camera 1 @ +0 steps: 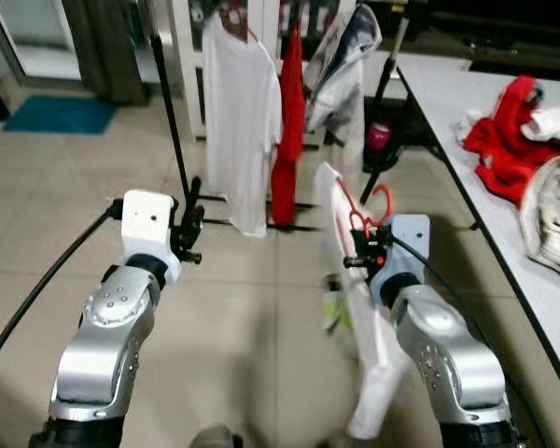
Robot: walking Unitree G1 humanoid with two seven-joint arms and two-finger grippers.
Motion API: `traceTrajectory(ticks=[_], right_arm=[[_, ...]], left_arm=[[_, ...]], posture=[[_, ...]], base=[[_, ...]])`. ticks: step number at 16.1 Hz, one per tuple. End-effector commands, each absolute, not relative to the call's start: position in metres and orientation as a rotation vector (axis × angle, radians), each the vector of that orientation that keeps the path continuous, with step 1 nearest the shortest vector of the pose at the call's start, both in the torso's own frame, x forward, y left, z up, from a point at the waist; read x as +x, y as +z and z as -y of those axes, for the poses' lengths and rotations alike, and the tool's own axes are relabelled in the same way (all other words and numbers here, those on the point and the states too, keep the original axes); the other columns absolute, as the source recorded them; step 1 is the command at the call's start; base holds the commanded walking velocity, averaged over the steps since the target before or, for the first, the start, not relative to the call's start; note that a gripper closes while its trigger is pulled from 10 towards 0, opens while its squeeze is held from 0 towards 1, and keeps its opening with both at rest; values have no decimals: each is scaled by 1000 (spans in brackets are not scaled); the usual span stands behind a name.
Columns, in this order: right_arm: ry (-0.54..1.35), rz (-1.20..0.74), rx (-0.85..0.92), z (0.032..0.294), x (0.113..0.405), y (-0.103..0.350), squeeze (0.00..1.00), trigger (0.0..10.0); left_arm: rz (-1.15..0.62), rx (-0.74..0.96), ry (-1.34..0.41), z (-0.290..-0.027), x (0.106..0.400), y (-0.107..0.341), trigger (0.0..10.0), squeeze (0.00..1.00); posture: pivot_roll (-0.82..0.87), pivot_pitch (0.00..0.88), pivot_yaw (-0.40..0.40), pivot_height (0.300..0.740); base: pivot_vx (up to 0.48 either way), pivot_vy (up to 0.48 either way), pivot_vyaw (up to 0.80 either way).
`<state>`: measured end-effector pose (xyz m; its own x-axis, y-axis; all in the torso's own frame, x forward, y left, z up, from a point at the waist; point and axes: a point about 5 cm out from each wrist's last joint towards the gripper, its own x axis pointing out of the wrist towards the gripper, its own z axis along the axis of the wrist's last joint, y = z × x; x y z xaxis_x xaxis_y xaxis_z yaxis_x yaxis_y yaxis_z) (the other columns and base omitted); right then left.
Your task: Hang hanger
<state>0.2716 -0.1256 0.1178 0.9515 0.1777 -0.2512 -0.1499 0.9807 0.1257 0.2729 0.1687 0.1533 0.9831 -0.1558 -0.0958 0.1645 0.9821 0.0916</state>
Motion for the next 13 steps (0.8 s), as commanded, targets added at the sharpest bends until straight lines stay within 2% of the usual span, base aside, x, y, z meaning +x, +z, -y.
traceTrajectory(ticks=[1, 3, 6, 13], right_arm=[[134, -243, 106, 136, 271, 122, 0, 10000], [144, -245, 104, 135, 271, 122, 0, 10000], [182, -259, 48, 130, 271, 121, 0, 10000], [193, -256, 83, 130, 269, 121, 0, 10000]], left_arm=[[-81, 95, -199, -159, 273, 155, 10000, 0], [-83, 97, -200, -160, 272, 155, 10000, 0], [-82, 100, -200, -160, 272, 155, 10000, 0], [-86, 105, -206, -159, 270, 154, 10000, 0]], posture=[[78, 93, -54, 740], [79, 94, -54, 740], [81, 95, -55, 740], [77, 98, -57, 740]], base=[[405, 0, 0], [403, 0, 0], [401, 0, 800], [404, 0, 0]])
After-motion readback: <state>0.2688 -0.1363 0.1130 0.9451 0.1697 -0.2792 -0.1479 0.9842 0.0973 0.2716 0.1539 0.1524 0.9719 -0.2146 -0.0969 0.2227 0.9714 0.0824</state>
